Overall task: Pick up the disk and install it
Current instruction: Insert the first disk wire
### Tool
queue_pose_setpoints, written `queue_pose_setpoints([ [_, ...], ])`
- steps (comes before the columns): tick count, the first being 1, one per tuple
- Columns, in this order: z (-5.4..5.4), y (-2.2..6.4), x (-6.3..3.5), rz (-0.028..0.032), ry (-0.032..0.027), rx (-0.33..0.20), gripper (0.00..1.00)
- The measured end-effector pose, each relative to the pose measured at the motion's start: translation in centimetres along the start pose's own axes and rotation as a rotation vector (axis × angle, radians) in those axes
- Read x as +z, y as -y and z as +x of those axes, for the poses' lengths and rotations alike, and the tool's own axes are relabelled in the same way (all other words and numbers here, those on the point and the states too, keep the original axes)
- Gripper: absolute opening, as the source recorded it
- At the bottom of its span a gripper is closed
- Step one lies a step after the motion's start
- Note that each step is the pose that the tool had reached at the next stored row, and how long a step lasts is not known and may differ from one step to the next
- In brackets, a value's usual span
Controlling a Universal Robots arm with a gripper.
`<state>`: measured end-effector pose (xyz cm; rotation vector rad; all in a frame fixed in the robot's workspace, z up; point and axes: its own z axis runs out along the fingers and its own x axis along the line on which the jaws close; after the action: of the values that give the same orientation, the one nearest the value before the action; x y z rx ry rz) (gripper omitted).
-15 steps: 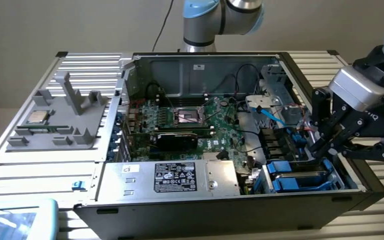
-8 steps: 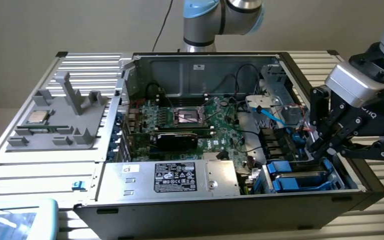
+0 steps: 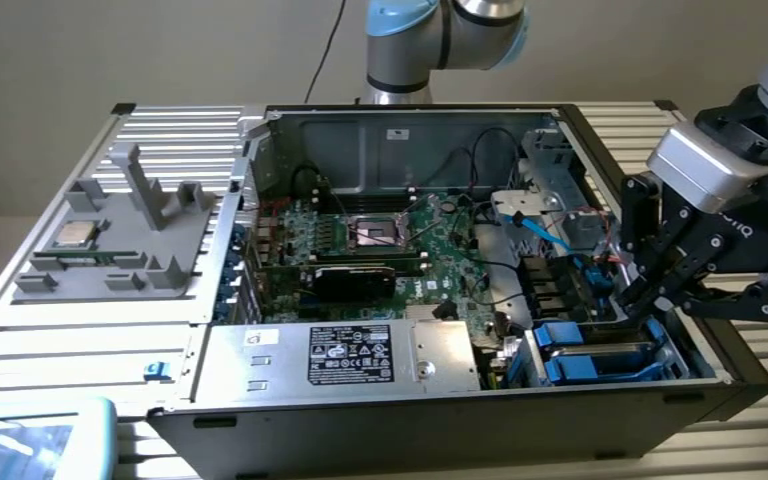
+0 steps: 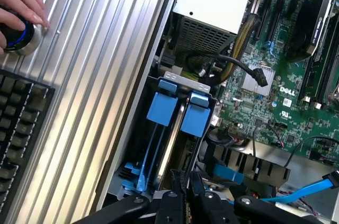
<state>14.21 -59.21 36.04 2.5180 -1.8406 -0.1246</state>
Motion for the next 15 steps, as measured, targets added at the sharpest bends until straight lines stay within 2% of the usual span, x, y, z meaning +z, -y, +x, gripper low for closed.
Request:
queue_pose_setpoints([
  [2,0.00,0.01,0.01,0.0008,0.0008,0.015,0.16],
  [11,0.00,0.01,0.12,0.0088,0.0106,0.167,0.16],
  [15,-0.01,-0.08,0.18,0.0106,0.0124,0.204,0.16],
])
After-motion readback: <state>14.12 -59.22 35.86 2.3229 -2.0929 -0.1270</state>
